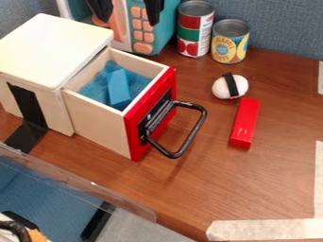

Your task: Pick up the blue object from the draw

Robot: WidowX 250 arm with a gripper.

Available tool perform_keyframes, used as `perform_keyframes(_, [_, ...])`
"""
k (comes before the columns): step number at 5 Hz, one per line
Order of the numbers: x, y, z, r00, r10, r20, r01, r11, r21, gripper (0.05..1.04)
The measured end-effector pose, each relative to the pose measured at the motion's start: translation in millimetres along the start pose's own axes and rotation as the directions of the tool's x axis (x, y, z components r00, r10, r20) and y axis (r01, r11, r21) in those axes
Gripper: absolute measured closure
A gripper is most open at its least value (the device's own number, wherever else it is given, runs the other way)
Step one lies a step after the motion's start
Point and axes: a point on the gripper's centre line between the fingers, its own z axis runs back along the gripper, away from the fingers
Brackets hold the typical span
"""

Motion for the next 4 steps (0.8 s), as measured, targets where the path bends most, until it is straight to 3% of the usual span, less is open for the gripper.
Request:
perform_keyframes(1, [-1.9,0.2,-6.7,1.0,0.005,-0.023,-0.005,1.0,0.002,0.084])
perform_keyframes(2, [-0.1,10.4,-23.4,0.997,0.04,-0.065,-0.037,0.999,0.038,0.084])
perform_keyframes(3, [5.0,17.1,-31.2,0.996,0.057,-0.068,-0.053,0.996,0.066,0.084])
perform_keyframes(4, [9.0,27.6,-46.4,0.993,0.098,-0.069,-0.086,0.984,0.156,0.084])
